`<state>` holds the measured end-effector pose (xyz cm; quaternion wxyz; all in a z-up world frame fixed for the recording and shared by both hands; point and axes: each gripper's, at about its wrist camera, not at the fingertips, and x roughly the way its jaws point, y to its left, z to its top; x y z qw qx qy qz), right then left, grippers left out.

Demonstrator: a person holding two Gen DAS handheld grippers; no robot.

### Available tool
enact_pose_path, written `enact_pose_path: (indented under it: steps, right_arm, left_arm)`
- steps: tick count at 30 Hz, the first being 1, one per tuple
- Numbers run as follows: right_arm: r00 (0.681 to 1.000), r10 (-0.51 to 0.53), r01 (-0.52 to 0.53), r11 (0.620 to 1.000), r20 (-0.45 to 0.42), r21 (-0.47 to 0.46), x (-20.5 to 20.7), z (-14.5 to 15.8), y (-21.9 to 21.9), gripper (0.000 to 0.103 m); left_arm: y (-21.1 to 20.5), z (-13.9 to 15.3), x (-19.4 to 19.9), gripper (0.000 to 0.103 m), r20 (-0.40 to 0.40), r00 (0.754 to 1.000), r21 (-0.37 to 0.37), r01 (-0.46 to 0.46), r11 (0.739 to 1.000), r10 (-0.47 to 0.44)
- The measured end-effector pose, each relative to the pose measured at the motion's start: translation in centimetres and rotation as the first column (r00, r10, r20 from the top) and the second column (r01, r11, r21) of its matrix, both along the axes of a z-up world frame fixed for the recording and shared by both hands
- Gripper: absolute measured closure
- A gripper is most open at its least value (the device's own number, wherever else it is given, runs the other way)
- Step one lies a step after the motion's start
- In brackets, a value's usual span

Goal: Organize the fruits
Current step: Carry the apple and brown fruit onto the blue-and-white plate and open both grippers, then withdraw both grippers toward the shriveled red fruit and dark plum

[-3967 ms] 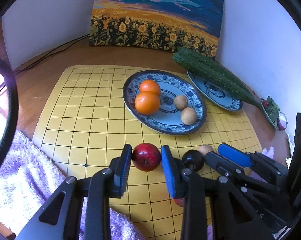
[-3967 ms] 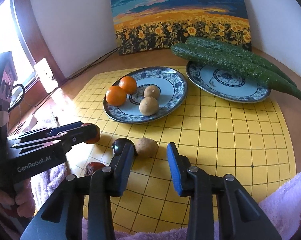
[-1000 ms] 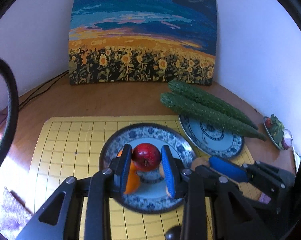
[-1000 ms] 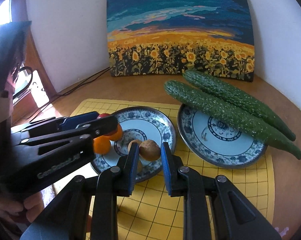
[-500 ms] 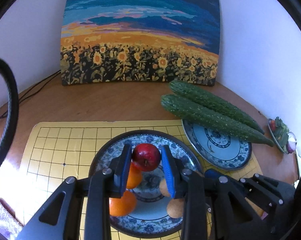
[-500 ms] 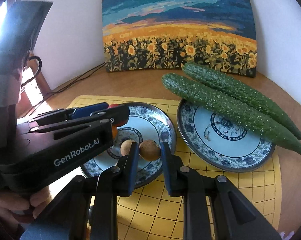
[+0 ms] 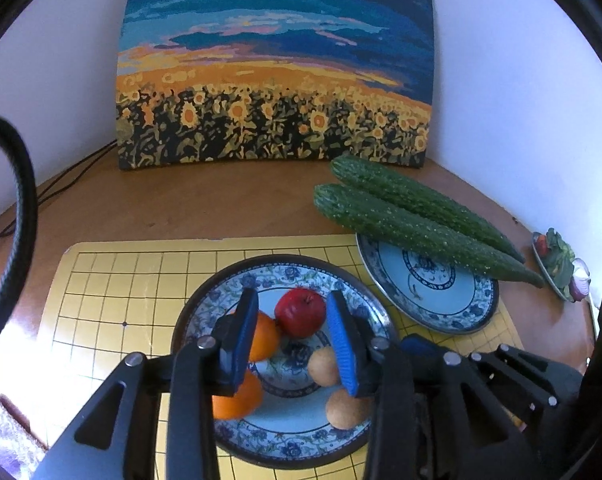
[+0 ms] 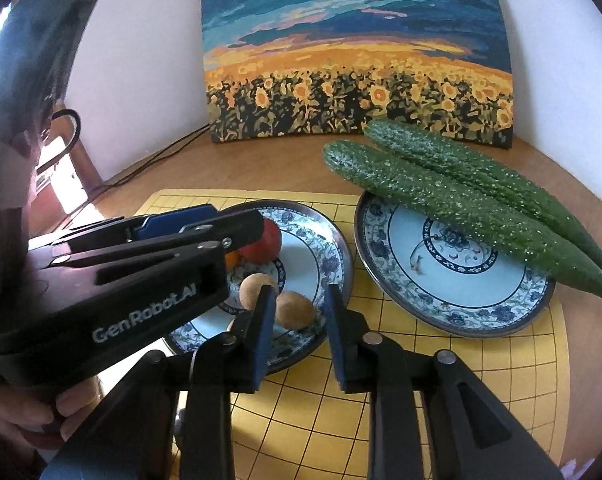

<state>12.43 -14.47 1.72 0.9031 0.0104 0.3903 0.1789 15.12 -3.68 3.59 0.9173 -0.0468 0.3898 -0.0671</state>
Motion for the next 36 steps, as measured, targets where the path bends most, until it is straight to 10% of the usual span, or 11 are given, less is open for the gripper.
enact_pose_path:
  steps: [36]
  right_arm:
    - [1.000,-0.025,0.025,0.999,-0.010,0.032,-7.5,1.7,-2.0,0.065]
  left_arm:
    - [2.3,1.4,-9.0,0.064,-0.073,0.997,-0.013,-0.016,1.000,0.015]
